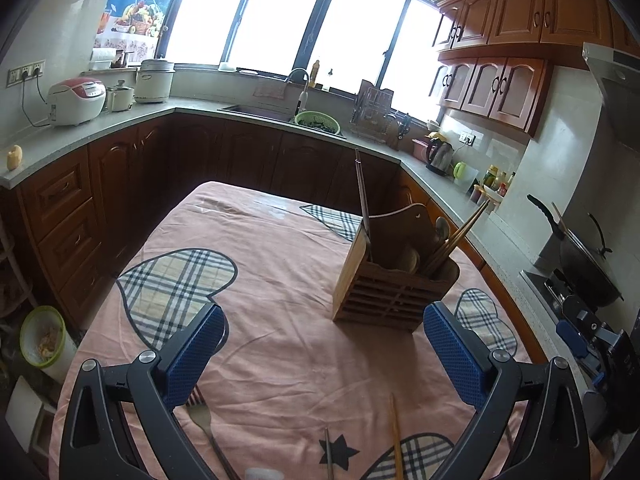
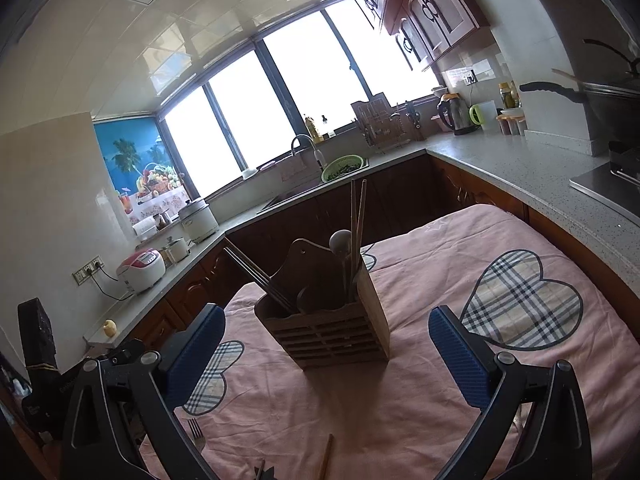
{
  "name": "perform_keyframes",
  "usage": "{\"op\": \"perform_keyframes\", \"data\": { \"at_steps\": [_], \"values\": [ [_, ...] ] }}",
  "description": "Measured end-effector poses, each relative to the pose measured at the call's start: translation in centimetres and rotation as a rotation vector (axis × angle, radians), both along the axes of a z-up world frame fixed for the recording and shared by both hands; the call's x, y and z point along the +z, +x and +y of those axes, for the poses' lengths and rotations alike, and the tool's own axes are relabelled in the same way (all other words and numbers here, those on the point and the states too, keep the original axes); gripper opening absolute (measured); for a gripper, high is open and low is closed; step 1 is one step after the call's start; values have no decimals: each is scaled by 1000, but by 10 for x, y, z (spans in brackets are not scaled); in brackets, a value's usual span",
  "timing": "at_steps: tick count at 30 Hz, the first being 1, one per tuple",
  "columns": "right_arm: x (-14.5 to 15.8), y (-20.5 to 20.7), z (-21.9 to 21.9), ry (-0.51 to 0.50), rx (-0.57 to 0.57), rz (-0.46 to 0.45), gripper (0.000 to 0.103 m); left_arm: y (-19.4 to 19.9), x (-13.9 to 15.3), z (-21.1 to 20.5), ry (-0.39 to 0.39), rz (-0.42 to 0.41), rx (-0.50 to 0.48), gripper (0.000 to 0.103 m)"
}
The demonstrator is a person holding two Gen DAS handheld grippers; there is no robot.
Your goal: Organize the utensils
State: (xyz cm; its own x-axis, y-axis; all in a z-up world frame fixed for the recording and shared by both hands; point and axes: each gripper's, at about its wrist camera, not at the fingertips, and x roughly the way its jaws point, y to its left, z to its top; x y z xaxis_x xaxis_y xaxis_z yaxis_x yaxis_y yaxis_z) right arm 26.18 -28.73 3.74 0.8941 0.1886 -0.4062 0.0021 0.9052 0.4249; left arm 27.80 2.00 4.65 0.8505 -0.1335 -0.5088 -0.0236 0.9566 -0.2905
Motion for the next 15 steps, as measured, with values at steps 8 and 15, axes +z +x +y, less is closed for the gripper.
{"op": "perform_keyframes", "data": {
  "at_steps": [8, 15],
  "values": [
    [-10, -44, 18, -42, 14, -19, 103, -48, -5, -6, 23, -1, -12, 101],
    [-10, -70, 33, -103, 40, -41, 103, -81, -6, -3, 52, -17, -8, 101]
  ]
}}
